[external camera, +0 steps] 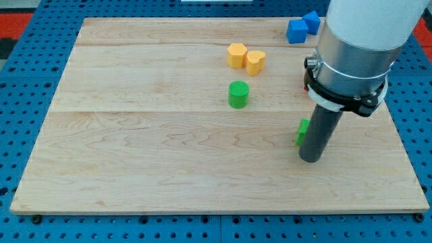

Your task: Push the green star into the green circle

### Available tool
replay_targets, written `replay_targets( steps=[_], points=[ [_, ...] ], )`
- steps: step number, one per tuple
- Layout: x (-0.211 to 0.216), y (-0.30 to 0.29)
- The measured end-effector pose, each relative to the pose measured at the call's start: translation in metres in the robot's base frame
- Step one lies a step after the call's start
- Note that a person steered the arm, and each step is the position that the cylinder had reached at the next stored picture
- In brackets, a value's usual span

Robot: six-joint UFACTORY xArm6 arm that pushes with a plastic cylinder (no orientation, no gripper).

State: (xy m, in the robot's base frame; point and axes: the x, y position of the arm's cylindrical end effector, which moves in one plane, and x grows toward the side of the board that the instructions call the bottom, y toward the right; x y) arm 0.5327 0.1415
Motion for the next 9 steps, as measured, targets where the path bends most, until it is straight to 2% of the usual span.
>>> replay_targets(
  steps=[2, 4, 5, 6, 7, 9],
  points=[
    [-0.030, -0.012],
    [-0.026, 0.056],
    [-0.037, 0.059],
    [-0.054, 0.051],
    [-0.065, 0.018],
    [-0.067, -0.041]
  ],
)
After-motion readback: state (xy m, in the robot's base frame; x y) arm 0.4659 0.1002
